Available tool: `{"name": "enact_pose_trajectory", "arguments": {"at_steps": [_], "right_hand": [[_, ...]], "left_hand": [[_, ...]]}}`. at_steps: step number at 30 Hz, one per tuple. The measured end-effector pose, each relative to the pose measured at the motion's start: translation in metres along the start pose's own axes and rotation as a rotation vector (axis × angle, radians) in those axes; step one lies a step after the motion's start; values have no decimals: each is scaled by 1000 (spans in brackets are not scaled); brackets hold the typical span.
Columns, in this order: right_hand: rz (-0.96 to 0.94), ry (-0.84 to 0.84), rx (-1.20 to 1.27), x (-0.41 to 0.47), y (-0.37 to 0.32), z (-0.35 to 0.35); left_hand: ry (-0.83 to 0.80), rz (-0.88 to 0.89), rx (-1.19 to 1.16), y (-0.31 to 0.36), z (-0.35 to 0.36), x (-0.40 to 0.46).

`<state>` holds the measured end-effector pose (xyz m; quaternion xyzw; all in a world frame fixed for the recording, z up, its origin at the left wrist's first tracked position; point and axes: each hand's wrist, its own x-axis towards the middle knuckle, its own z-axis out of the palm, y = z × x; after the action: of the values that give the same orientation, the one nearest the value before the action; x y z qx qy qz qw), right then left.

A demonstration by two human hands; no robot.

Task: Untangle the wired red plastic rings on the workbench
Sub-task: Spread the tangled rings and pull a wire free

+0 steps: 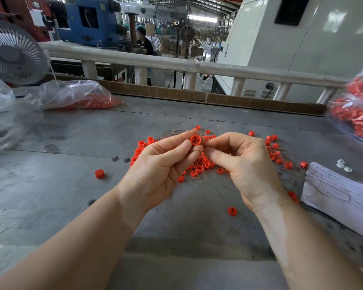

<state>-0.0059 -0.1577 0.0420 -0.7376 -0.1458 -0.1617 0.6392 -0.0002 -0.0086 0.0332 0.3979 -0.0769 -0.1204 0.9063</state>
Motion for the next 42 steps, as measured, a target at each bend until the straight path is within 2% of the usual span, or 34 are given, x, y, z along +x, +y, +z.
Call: {"name": "enact_pose_trajectory", "arguments": {"at_steps": [24, 33, 42], "right_hand": [[90, -8, 132, 0, -2, 0], [298, -116, 373, -1, -3, 1], [423, -146, 455, -1, -1, 0]], "left_hand": [[-10, -21, -12, 1, 4, -3], [-23, -20, -43, 0, 4, -4], [-55, -15, -48, -2, 3, -4]]}}
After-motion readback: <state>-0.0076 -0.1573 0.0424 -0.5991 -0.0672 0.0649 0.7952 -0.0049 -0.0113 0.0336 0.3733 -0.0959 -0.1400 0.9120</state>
